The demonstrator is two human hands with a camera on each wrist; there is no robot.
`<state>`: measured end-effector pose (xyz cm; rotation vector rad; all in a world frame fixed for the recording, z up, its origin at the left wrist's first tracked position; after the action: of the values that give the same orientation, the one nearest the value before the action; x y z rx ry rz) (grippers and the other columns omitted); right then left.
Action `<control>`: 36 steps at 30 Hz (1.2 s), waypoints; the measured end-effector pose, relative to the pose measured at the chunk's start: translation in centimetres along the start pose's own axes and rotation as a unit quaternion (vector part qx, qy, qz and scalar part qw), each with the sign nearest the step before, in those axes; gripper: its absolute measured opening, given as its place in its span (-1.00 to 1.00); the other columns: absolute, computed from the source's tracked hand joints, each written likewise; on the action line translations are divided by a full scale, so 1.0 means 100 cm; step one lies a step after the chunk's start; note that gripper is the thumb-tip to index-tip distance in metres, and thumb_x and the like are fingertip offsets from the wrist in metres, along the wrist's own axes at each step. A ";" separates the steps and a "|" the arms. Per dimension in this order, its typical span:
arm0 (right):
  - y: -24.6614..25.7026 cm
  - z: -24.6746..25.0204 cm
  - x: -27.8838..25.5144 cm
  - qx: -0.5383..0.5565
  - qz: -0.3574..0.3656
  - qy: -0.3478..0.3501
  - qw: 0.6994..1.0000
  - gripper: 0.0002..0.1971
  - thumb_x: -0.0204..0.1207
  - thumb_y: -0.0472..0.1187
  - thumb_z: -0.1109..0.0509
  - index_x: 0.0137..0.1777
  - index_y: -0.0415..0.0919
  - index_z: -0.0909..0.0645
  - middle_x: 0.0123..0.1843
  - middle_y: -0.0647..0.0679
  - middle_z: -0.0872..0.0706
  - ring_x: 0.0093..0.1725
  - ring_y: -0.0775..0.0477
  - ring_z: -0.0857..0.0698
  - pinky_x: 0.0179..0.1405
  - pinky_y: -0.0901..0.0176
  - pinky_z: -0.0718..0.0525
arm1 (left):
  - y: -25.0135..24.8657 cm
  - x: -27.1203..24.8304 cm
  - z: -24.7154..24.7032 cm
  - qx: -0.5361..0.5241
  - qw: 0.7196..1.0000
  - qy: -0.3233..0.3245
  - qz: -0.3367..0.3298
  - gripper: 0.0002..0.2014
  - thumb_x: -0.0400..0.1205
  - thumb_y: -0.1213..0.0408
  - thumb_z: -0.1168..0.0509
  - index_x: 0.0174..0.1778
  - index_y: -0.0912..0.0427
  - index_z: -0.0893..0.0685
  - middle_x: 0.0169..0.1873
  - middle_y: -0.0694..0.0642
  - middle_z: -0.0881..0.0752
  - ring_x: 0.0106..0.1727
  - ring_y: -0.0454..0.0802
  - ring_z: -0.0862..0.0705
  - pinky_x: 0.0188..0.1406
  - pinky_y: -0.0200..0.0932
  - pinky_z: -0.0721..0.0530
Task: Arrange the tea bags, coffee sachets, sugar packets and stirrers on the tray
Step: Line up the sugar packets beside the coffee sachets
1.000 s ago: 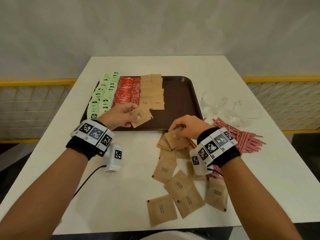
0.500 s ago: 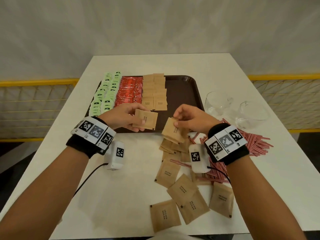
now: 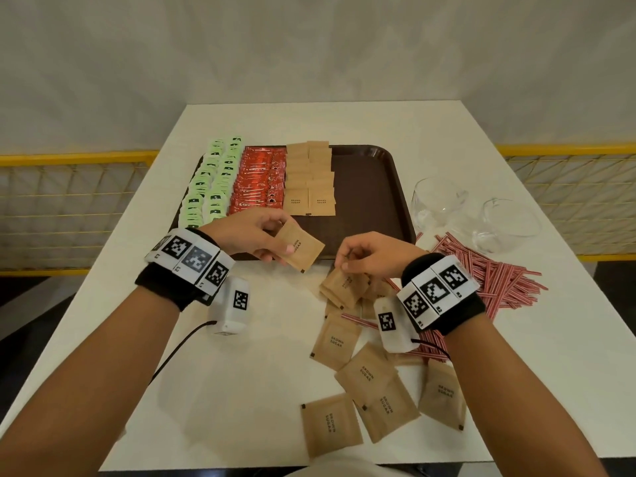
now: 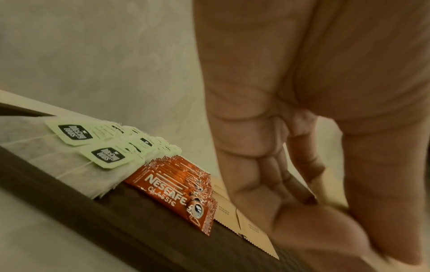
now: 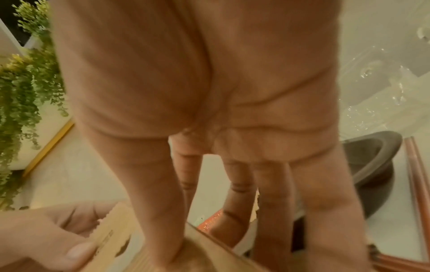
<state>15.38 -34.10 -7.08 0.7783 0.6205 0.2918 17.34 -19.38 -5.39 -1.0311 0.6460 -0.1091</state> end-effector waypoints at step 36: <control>-0.022 0.092 0.144 0.009 -0.134 -0.180 0.974 -0.97 0.32 -0.29 -0.50 -0.28 -0.17 -0.70 -0.16 -0.20 -0.81 -0.10 -0.25 -0.79 0.01 -0.17 -0.76 | -0.031 0.102 0.059 0.392 0.899 -0.197 0.012 -0.52 0.41 0.00 -0.49 0.19 -0.01 -0.52 0.23 0.10 -0.53 0.30 0.14 -0.45 0.26 0.05 -0.49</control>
<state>32.42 -34.09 -9.56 0.7314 0.3773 -0.1027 29.46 -20.36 -5.36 -0.2427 0.1953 -0.1208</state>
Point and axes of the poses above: each hand's wrist, its own x-axis towards the middle knuckle, its own z-axis out of the back of the hand, y = z × x, the point moved 10 cm from there along x, towards the middle knuckle
